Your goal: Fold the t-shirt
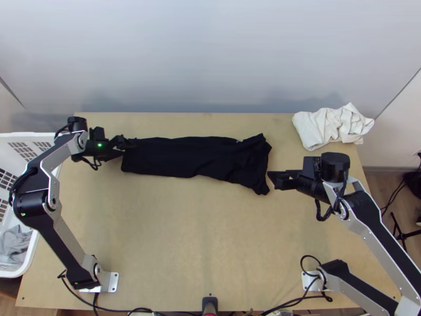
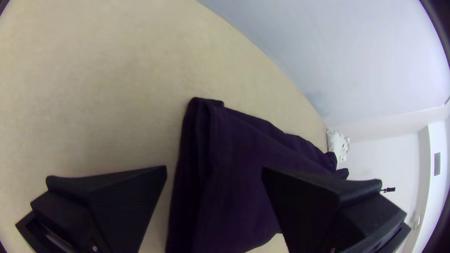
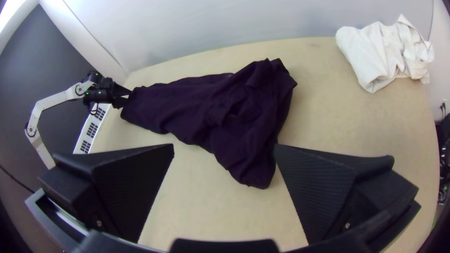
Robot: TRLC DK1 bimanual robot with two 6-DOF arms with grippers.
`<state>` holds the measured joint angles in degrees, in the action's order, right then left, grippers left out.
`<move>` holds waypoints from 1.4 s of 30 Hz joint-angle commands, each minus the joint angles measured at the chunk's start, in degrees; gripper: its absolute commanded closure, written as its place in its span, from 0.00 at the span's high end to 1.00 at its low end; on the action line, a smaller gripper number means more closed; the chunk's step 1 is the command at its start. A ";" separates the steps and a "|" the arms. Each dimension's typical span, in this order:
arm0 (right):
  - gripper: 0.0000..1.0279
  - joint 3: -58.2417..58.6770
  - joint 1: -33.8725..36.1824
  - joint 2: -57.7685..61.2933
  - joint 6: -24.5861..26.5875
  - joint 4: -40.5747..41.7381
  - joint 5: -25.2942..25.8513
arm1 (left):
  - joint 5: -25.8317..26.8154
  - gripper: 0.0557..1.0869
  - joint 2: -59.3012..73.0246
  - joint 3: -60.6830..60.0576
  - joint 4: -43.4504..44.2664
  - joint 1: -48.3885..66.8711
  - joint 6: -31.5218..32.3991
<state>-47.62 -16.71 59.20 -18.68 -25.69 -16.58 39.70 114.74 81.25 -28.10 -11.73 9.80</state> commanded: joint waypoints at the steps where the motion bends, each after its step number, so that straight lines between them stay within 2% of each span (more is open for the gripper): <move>1: 0.97 -0.55 0.45 -1.63 -0.57 -3.22 -1.35 | 1.17 0.95 2.33 0.05 -0.29 1.88 -0.05; 7: 0.96 0.68 0.54 -2.07 -0.75 -3.49 -1.79 | 2.66 0.94 2.42 0.66 -0.99 3.73 0.83; 8: 0.96 0.95 0.63 -2.16 -0.75 -3.49 -1.79 | 2.84 0.86 2.42 0.75 -1.43 4.43 0.92; 9: 0.96 1.21 0.63 -2.16 -0.75 -3.40 -1.79 | 3.71 0.72 2.42 0.75 -1.70 5.05 0.92; 10: 0.96 1.56 0.63 -2.25 -0.75 -3.14 -1.79 | 4.15 0.52 2.33 0.84 -1.70 5.57 1.36; 12: 0.96 2.70 0.63 -2.60 -0.75 -2.87 -1.79 | 5.65 0.02 1.28 1.28 -1.70 6.63 2.85; 20: 0.96 7.27 0.71 -5.41 -1.63 -0.85 -1.70 | 6.62 0.03 -9.09 6.55 -1.87 7.86 11.38; 25: 0.96 7.98 0.80 -7.08 -1.89 -0.85 -1.70 | 6.26 0.03 -8.92 11.82 -8.38 8.12 9.45; 31: 0.96 10.61 0.89 -10.24 -2.50 -0.50 -1.70 | 3.71 0.03 -7.78 18.24 -13.04 13.75 8.83; 35: 0.96 12.81 0.80 -12.71 -2.77 -0.50 -1.70 | 0.81 0.03 -4.44 25.01 -17.52 18.85 8.21; 37: 0.96 13.87 1.07 -14.11 -2.77 -0.85 -1.70 | -2.26 0.03 -2.24 27.99 -20.24 21.92 7.07; 42: 0.96 15.54 1.86 -16.92 -2.77 -1.73 -1.70 | -6.04 0.03 2.60 33.53 -22.35 27.55 7.25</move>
<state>-34.48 -15.64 45.91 -21.26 -26.65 -18.28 38.22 112.01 106.65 -46.44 8.69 17.34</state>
